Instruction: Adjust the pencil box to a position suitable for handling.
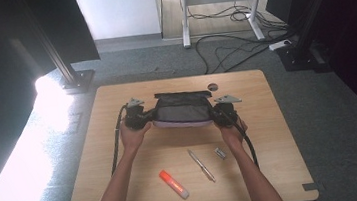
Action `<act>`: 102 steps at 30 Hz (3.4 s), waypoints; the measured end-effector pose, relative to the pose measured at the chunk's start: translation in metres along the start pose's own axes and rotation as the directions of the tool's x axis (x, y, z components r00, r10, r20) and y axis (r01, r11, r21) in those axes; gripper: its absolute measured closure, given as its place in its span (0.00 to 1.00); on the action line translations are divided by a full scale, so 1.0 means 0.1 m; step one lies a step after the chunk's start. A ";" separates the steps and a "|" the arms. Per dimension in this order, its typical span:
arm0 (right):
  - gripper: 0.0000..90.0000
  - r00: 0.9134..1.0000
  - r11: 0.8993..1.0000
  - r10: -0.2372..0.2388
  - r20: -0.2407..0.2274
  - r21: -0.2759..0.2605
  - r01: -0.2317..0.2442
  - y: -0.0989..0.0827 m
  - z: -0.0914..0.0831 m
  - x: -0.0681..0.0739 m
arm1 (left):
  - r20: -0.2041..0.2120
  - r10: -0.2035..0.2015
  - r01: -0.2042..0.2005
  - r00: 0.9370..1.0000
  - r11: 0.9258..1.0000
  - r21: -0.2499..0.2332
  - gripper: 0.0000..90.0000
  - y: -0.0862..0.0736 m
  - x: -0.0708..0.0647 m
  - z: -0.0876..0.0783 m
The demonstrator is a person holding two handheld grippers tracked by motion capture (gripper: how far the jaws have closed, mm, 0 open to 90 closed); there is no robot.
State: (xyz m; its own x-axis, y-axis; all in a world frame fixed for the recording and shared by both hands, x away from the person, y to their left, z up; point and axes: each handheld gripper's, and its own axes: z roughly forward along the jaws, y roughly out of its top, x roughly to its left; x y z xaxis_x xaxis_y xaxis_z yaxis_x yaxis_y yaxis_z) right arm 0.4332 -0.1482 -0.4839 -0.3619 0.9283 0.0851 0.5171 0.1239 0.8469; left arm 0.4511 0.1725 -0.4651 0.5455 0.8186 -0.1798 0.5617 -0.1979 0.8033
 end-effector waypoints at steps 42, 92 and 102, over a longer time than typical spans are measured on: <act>0.96 1.000 0.994 0.018 -0.016 0.104 -0.016 -0.52 0.03 0.04 | 0.040 -0.007 0.003 0.999 0.996 0.088 0.96 -0.56 -0.08 0.12; 0.47 0.996 1.000 -0.013 -0.087 -0.017 0.011 -0.61 -0.44 -0.11 | 0.023 -0.011 0.010 1.000 1.000 0.026 0.39 -0.75 -0.10 -0.28; 0.47 0.996 1.000 -0.022 -0.091 -0.021 0.020 -0.80 -0.69 -0.15 | 0.013 -0.010 0.010 1.000 1.000 0.010 0.39 -0.90 -0.09 -0.51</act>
State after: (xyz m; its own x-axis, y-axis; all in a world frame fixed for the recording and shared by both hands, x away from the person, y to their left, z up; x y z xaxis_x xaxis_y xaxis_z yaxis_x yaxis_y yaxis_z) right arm 0.3434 -0.1966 -0.5170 -0.4422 0.8896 0.1142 0.4937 0.1351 0.8591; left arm 0.3640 0.2108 -0.5067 0.5480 0.8135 -0.1948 0.5729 -0.1952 0.7960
